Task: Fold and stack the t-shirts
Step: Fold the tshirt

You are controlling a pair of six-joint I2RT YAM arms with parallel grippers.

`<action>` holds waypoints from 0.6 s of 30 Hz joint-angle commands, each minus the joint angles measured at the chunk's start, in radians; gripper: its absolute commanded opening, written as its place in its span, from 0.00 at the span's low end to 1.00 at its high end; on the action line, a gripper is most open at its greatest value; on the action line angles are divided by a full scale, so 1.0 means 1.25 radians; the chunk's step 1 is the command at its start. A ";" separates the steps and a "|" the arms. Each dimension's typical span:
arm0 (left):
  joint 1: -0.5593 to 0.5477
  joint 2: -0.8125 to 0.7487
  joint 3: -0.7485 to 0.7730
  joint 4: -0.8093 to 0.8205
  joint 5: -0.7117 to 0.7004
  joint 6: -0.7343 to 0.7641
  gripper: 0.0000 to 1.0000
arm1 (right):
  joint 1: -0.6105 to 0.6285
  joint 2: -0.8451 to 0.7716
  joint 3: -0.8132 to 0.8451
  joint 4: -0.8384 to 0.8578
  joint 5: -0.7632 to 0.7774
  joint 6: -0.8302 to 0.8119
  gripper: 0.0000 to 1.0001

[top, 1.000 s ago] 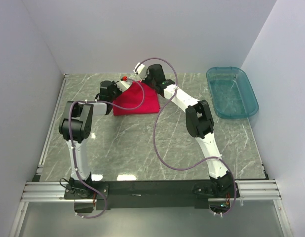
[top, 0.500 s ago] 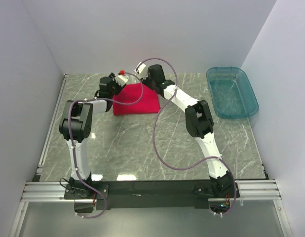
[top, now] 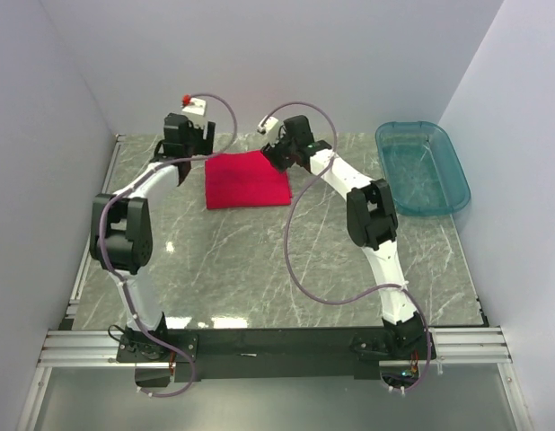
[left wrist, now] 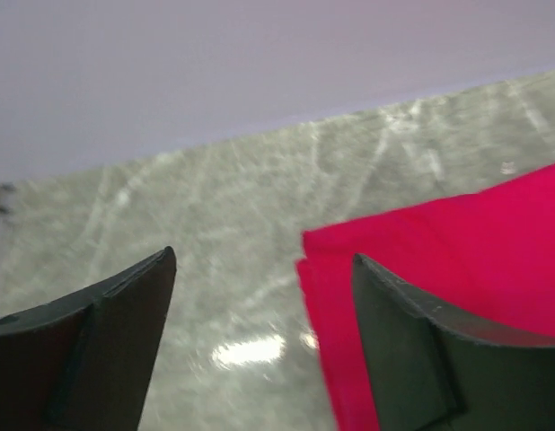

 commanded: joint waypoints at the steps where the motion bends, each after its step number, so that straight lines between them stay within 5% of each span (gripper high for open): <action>1: 0.021 -0.066 -0.014 -0.152 0.094 -0.215 0.82 | -0.028 -0.055 0.044 -0.084 -0.265 0.136 0.62; 5: 0.034 -0.060 -0.061 -0.160 0.271 -0.343 0.66 | -0.050 -0.013 0.109 -0.108 -0.357 0.267 0.51; 10: 0.038 0.036 -0.010 -0.107 0.519 -0.491 0.54 | -0.056 0.037 0.129 -0.029 -0.329 0.512 0.19; 18: 0.039 0.208 0.112 -0.036 0.503 -0.657 0.51 | -0.055 0.107 0.179 0.039 -0.205 0.749 0.19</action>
